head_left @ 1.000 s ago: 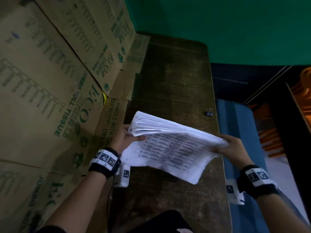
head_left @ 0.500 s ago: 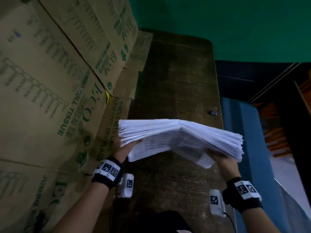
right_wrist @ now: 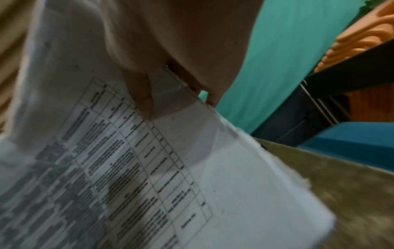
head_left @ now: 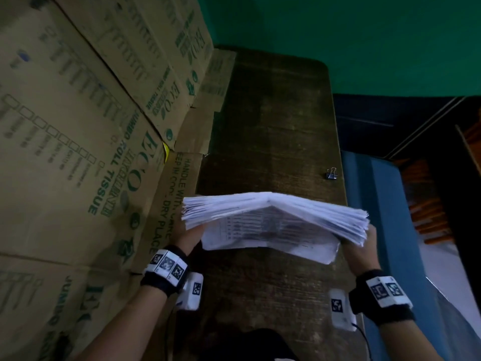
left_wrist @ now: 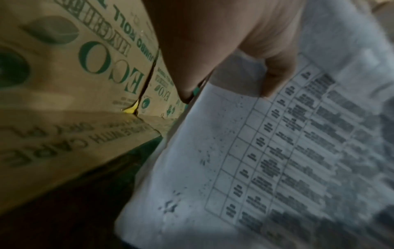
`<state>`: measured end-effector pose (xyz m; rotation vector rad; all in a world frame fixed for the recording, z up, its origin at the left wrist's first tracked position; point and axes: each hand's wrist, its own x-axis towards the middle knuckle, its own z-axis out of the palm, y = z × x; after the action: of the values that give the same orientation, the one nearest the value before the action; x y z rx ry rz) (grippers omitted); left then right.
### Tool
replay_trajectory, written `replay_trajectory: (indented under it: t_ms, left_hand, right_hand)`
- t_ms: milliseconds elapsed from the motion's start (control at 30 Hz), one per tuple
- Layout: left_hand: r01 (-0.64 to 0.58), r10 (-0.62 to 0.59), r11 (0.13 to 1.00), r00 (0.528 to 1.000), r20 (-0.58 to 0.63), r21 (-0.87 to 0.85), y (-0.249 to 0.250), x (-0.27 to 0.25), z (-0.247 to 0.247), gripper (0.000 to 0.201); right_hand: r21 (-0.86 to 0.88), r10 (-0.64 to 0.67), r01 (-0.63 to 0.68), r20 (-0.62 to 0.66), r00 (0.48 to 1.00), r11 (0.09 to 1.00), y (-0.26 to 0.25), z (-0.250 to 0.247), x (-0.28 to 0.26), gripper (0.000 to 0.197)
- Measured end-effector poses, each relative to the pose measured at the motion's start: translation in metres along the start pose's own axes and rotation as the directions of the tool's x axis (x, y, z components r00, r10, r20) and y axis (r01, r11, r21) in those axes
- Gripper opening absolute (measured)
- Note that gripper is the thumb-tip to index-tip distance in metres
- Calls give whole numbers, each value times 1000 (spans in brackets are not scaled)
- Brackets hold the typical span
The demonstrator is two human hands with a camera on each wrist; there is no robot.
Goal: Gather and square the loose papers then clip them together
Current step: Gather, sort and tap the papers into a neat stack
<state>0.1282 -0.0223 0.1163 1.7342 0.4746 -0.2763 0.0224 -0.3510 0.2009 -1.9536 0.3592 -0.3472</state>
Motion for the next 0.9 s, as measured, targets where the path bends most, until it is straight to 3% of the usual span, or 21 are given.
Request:
replay_trajectory:
  t_ms: [100, 200, 267, 300, 367, 400, 467, 533, 600, 667, 700, 733, 800, 833, 900]
  left_hand:
    - [-79, 82, 985, 996, 17, -151, 14, -6, 11, 40]
    - [-228, 234, 968, 971, 47, -106, 21, -10, 18, 65]
    - [-348, 346, 938, 934, 85, 5, 34, -24, 28, 87]
    - [-444, 427, 891, 890, 159, 98, 45, -35, 37, 93]
    - [-661, 576, 716, 741, 346, 223, 63, -57, 62, 98]
    - [-713, 607, 677, 681, 410, 181, 74, -68, 74, 93]
    - [-616, 589, 784, 701, 401, -76, 88, -81, 89, 62]
    - [-424, 537, 833, 775, 334, -357, 95, -86, 91, 28]
    - [-332, 488, 813, 836, 250, -478, 95, -84, 83, 20]
    - [-347, 484, 794, 857, 175, -499, 93, -76, 71, 25]
    - [-369, 498, 788, 852, 160, -492, 91, -72, 66, 23]
    - [-390, 519, 783, 840, 162, -484, 91, -70, 63, 20]
    - [-427, 547, 773, 823, 153, -470, 91, -68, 62, 20]
    - [-449, 555, 767, 822, 124, -459, 93, -68, 63, 25]
    - [-487, 577, 751, 813, 84, -445, 101, -70, 62, 35]
  right_hand:
    - [60, -92, 90, 35, 995, 994, -20, -12, 15, 42]
    - [22, -233, 233, 141, 962, 972, -49, -20, 30, 41]
    - [-175, -300, 337, 208, 931, 925, -66, -19, 42, 26]
    - [-320, -312, 377, 235, 920, 869, -73, -15, 47, 19]
    - [-565, -325, 432, 284, 902, 704, -86, -3, 53, 21]
    - [-620, -330, 459, 319, 888, 637, -94, 4, 52, 25]
    - [-658, -322, 508, 393, 861, 556, -113, 16, 48, 27]
    - [-686, -266, 520, 448, 853, 509, -121, 18, 44, 20]
    - [-772, -129, 471, 463, 877, 426, -118, 10, 41, 14]
    - [-845, -23, 409, 428, 904, 343, -107, -8, 43, 15]
    - [-854, -4, 352, 380, 925, 383, -100, -16, 44, 15]
    - [-810, -5, 286, 330, 944, 511, -93, -22, 44, 16]
    - [-477, -45, 149, 223, 974, 866, -73, -28, 46, 22]
    - [-227, -68, 105, 167, 984, 968, -66, -27, 45, 26]
    - [163, -94, 83, 60, 994, 983, -57, -24, 41, 33]
